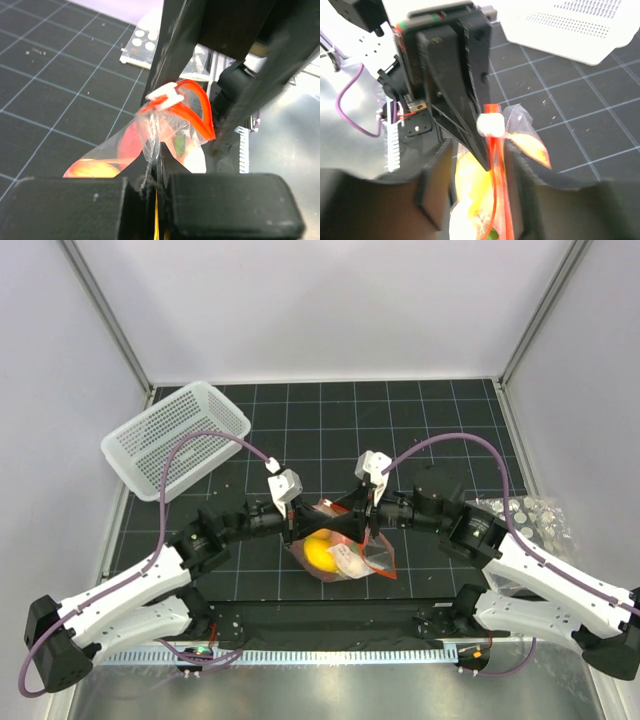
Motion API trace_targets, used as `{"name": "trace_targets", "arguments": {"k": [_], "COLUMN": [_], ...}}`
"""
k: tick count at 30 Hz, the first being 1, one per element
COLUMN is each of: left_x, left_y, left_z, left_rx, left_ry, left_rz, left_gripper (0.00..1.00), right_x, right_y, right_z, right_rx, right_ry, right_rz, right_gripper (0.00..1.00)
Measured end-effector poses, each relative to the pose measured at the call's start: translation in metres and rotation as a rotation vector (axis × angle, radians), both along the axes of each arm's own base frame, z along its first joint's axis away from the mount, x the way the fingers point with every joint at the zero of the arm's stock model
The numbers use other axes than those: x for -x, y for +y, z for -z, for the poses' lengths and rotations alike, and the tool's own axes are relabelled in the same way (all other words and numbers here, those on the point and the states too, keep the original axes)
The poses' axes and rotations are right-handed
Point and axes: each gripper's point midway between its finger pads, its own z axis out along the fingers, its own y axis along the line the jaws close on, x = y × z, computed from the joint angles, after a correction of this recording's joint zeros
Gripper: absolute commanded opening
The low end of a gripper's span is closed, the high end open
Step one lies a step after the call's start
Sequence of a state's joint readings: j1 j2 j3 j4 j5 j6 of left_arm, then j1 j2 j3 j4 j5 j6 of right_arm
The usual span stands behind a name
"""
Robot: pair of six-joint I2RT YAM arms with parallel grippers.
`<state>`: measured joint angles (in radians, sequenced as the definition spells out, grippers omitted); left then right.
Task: Place the food in the zip-top bag and seal the zipper
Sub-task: Zip the zipper food storage bag at the center of the board.
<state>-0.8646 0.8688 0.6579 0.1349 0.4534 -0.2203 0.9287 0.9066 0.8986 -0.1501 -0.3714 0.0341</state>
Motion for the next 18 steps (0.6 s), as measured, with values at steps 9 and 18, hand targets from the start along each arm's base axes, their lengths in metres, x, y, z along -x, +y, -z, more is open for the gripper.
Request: {"name": "trace_targets", "arguments": {"k": [9, 18], "left_x": [-0.006, -0.004], "left_y": [-0.004, -0.006], "left_z": [0.008, 0.008], "left_rx": [-0.034, -0.036], "left_ry": [0.029, 0.033], "left_rz": [-0.010, 0.005], "left_gripper": [0.00, 0.00], "right_x": [-0.003, -0.008], "right_y": [-0.006, -0.007], "right_z": [-0.016, -0.017], "right_rx": [-0.061, -0.068], "right_ry": [-0.038, -0.033], "right_rz": [0.040, 0.076], "right_gripper": [0.51, 0.43]}}
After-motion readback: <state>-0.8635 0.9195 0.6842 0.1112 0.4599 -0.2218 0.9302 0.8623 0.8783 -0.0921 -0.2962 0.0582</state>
